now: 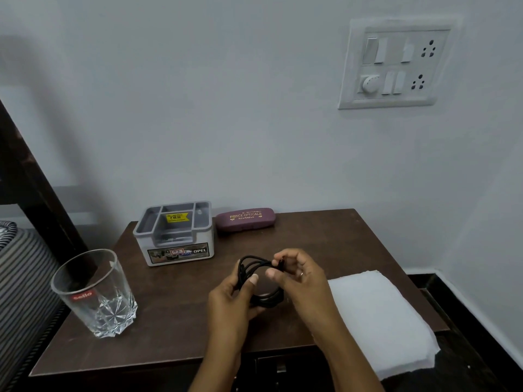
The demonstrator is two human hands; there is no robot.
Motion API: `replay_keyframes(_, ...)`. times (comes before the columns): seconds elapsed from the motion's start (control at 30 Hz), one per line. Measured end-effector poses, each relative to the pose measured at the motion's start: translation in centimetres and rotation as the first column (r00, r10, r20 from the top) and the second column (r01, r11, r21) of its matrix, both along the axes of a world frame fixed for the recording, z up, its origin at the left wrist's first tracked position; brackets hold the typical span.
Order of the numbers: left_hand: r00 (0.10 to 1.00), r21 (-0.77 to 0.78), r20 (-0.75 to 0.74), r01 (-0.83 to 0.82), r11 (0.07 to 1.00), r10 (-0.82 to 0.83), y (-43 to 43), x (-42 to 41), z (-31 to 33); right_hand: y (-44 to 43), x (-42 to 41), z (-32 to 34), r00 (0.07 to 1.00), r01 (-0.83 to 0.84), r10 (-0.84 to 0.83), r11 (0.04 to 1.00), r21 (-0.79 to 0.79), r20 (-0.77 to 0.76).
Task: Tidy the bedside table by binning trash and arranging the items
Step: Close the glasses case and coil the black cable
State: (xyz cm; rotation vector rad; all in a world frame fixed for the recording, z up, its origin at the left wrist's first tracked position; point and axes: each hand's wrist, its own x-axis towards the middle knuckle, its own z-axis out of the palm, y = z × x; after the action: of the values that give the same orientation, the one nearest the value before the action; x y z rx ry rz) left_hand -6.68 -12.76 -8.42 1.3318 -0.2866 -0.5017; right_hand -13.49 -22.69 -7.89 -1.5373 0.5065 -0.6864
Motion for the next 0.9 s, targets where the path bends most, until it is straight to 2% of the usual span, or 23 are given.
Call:
replay_keyframes(0.1,1.0,0.009,0.004,0.01,1.0,-0.01,-0.3,0.0,-0.1,0.2,0.1,0.0,0.994,0.109,-0.107,0.992,-0.056,0.033)
replay_keyframes(0.3,0.993,0.184,0.082,0.073,0.98,-0.089,-0.8,-0.3,-1.0,-0.2,0.3,0.0,0.949,0.21,-0.242,0.963,0.166,0.204)
replay_keyframes(0.53,0.986,0.254,0.038,0.15,0.955,-0.165,-0.7,-0.3,-1.5,-0.7,0.2,-0.2,0.911,0.27,-0.34,0.919,0.286,0.232)
replay_keyframes(0.63,0.981,0.236,0.091,0.145,0.961,-0.17,-0.4,0.0,-1.8,-1.0,0.3,-1.0,0.957,0.214,-0.259,0.935,0.284,0.133)
replay_keyframes(0.77,0.986,0.036,-0.082,0.149,0.988,-0.145,0.4,1.0,-1.2,-1.1,0.0,-1.6,0.998,-0.022,0.037,0.966,0.256,-0.053)
replay_keyframes(0.83,0.982,0.008,-0.107,0.155,0.988,-0.154,0.7,1.5,-1.2,-1.1,-0.2,-1.7,0.994,-0.042,0.065,0.97,0.239,-0.09)
replay_keyframes(0.9,0.98,-0.034,-0.122,0.152,0.988,-0.155,0.6,1.6,-1.3,-1.2,-0.4,-1.7,0.996,0.001,0.019,0.975,0.224,-0.087)
